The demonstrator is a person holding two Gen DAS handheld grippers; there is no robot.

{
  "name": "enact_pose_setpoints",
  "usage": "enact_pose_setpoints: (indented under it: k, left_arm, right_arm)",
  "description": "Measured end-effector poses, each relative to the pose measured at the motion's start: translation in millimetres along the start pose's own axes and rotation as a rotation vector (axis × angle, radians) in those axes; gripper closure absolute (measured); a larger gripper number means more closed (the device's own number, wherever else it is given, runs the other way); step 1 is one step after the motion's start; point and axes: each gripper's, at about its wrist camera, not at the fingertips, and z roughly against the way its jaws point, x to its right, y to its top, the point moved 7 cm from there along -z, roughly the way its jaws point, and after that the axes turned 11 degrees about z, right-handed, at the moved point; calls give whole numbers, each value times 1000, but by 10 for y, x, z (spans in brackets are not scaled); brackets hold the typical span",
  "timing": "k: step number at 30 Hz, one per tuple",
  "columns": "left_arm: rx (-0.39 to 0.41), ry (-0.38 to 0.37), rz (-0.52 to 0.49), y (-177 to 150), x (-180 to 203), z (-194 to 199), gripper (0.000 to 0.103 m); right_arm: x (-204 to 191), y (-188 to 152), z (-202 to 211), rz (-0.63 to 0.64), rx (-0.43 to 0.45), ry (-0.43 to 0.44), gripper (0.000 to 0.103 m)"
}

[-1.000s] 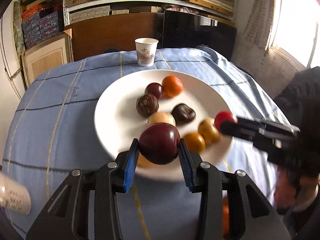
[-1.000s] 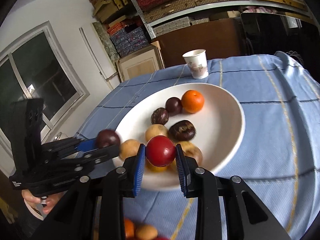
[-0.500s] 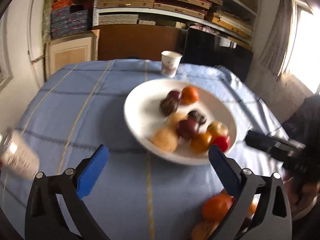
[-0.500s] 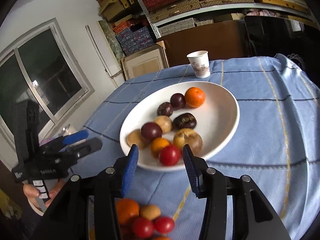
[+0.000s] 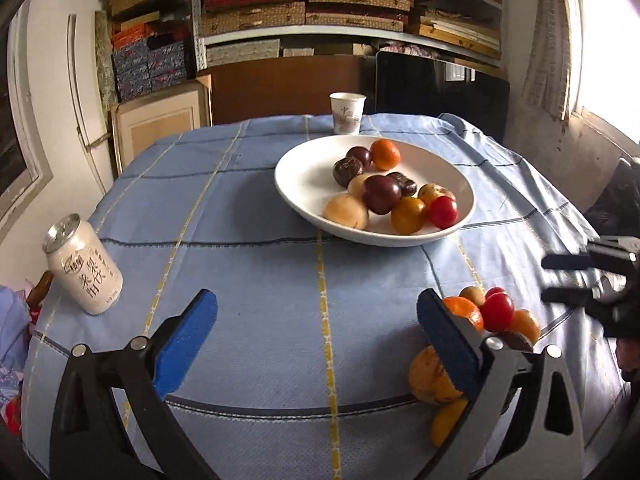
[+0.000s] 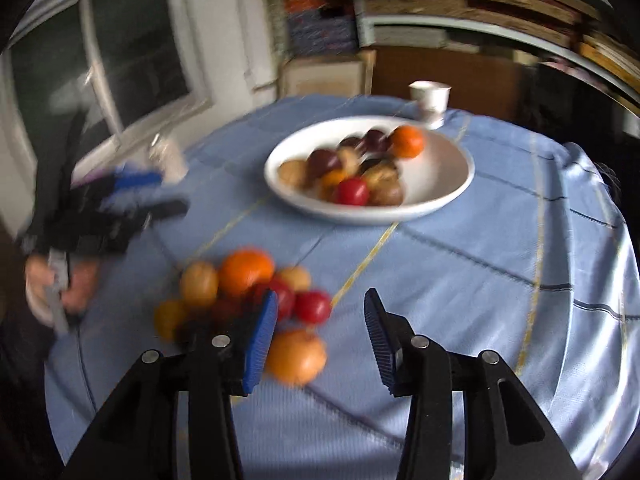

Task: Organize fruits
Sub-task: 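Lower the tomato and plum onto the white plate and open both tools, then grasp a speckled yellow fruit with the right tool while the left tool grasps another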

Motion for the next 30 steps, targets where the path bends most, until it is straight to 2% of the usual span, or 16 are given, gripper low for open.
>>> enact_pose_setpoints:
  k: [3, 6, 12, 18, 30]
  left_arm:
    - [-15, -9, 37, 18, -61, -11, 5]
    - [-29, -30, 77, 23, -122, -14, 5]
    - [-53, -40, 107, 5, -164, -50, 5]
    - [-48, -27, 93, 1, -139, -48, 5]
    - [-65, -19, 61, -41, -85, -98, 5]
  right_arm:
    - [-174, -132, -53, 133, -59, -12, 57]
    - [-286, -175, -65, 174, -72, 5, 57]
    - [-243, -198, -70, 130, -79, 13, 57]
    - [-338, -246, -180, 150, -112, 9, 57]
    - [-295, -236, -242, 81, -125, 4, 62]
